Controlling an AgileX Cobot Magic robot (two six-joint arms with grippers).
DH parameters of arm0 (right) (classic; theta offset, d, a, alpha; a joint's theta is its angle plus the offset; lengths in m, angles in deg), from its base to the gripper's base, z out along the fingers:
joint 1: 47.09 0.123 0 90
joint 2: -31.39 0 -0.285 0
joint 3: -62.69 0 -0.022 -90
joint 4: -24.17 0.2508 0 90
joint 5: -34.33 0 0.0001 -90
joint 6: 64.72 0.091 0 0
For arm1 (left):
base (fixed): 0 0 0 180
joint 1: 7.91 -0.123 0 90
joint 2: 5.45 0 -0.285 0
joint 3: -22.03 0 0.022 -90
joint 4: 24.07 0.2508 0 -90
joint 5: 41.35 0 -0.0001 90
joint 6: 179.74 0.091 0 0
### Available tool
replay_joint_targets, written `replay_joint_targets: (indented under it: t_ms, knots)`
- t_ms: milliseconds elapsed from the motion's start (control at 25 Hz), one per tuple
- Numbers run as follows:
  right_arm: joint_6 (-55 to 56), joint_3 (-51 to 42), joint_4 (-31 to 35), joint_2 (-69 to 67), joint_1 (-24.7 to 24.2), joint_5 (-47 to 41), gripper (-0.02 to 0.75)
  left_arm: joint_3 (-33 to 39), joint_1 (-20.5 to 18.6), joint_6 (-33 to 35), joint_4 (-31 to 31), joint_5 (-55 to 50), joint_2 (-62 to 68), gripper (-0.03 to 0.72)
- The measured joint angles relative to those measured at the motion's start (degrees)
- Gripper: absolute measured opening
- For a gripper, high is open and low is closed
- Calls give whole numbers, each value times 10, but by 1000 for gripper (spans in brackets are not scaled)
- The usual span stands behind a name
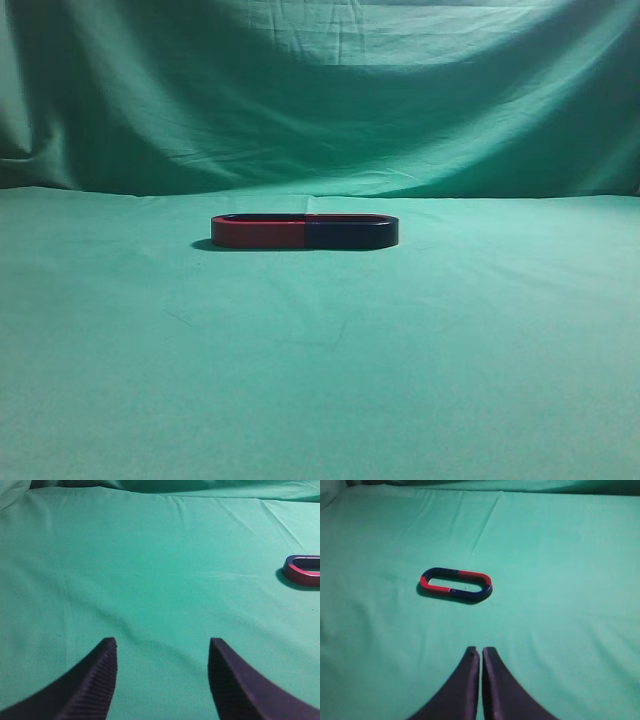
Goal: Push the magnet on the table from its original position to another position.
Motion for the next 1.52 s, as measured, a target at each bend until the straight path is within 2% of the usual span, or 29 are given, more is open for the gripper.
replay_joint_targets:
  t_ms: [200,440,520,640,840,1040,1520]
  knots:
    - [30,-93,0,55,0,25,0,0,0,0,0,0,0,372]
    - [31,-207,-26,123,0,168,0,0,0,0,0,0,0,372]
    - [31,-253,-34,158,-15,227,0,0,0,0,0,0,0,372]
    - [31,-318,-39,215,-65,278,0,0,0,0,0,0,0,372]
    - [31,-406,-40,307,-163,289,0,0,0,0,0,0,0,372]
    - [24,-475,-44,374,-227,294,0,0,0,0,0,0,0,372]
    - [19,-493,-45,378,-242,268,0,0,0,0,0,0,0,372]
